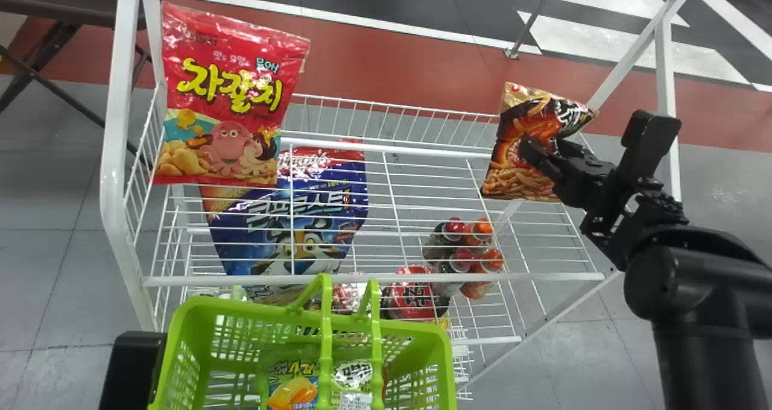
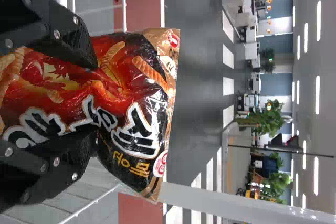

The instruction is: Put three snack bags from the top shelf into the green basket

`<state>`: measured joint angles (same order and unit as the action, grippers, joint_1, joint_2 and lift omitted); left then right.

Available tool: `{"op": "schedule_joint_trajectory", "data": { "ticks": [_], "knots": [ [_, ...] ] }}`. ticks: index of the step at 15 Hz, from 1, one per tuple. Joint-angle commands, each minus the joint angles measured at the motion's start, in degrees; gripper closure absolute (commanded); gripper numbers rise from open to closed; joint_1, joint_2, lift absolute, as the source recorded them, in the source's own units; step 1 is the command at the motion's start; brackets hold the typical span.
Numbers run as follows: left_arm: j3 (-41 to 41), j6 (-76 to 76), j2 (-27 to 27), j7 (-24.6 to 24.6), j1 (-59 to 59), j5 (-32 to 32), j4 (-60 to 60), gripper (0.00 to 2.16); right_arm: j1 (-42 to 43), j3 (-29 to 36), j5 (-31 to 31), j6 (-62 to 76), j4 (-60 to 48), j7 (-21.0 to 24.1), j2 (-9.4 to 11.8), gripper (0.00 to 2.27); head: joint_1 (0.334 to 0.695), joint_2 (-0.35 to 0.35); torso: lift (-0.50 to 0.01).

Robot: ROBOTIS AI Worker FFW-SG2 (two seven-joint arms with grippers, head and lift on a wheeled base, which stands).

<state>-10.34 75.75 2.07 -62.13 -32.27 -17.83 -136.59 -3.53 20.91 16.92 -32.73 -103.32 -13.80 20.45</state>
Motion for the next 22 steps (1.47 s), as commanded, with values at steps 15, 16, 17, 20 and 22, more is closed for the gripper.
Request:
{"op": "schedule_joint_trajectory", "data": {
  "ticks": [15, 16, 17, 20, 22],
  "knots": [
    [0.3, 0.2, 0.0, 0.1, 0.6, -0.3, 0.2, 1.41, -23.4, 20.1, 27.5, -57.4, -47.5, -7.5, -7.7, 2.24, 0.695, -0.350, -0.046],
    [0.3, 0.2, 0.0, 0.1, 0.6, -0.4, 0.2, 1.41, -24.2, 20.2, 29.0, -57.4, -48.4, -7.9, -7.8, 2.24, 0.695, -0.350, -0.046],
    [0.3, 0.2, 0.0, 0.1, 0.6, -0.4, 0.3, 1.41, -25.4, 20.2, 30.3, -57.4, -49.1, -8.4, -8.0, 2.24, 0.695, -0.350, -0.046],
    [0.2, -0.2, -0.1, 0.0, 0.5, -0.4, 0.2, 1.41, -27.8, 18.3, 34.1, -57.4, -49.3, -9.2, -8.5, 2.24, 0.695, -0.350, -0.046],
    [0.1, -0.2, -0.1, 0.0, 0.4, -0.4, 0.2, 1.41, -30.0, 13.5, 33.3, -57.4, -48.5, -9.2, -8.8, 2.24, 0.695, -0.350, -0.046]
  ]
}}
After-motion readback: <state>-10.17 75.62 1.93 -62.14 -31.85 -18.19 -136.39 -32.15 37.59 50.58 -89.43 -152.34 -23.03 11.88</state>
